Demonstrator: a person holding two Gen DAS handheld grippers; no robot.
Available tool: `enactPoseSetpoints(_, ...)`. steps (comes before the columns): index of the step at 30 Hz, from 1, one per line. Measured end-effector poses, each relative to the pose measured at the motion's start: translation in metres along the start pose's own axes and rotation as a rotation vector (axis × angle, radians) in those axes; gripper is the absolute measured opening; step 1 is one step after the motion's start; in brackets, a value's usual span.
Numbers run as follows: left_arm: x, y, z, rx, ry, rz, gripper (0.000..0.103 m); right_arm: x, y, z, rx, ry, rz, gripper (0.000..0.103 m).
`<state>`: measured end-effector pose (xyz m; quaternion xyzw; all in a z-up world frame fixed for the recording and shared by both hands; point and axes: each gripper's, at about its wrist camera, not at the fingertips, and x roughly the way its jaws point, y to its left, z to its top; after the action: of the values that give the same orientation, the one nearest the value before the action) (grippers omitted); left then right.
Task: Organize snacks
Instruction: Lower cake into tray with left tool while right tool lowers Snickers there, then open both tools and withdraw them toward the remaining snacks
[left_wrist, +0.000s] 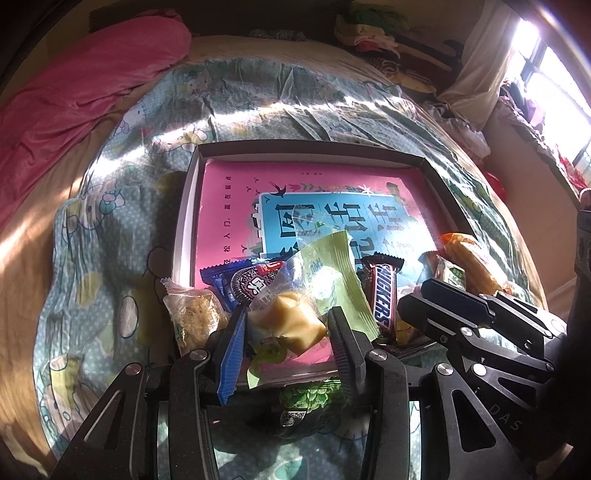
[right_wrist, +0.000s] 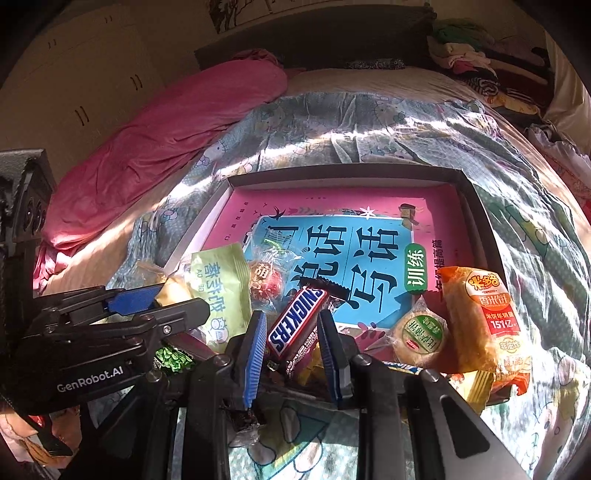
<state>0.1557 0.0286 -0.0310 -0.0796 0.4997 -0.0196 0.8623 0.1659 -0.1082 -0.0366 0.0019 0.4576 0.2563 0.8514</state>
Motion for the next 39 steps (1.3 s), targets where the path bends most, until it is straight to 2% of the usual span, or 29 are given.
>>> enactPoseSetpoints(18, -0.001, -0.002, 0.000, 0.004, 0.015, 0.020, 0.052, -0.021, 0.001, -0.010, -0.014, -0.039, -0.017, 0.029)
enactPoseSetpoints(26, -0.012, -0.002, 0.000, -0.007, -0.007, 0.022, 0.060, -0.027, -0.001, -0.011, -0.006, -0.056, -0.036, 0.033)
enactPoseSetpoints(36, -0.028, 0.000, -0.002, -0.016, -0.034, 0.034, 0.068, -0.039, 0.001, -0.009, 0.003, -0.082, -0.042, 0.047)
enactPoseSetpoints(39, -0.033, -0.001, -0.003, -0.013, -0.045, 0.040, 0.069, -0.042, 0.002, -0.009, -0.001, -0.093, -0.053, 0.048)
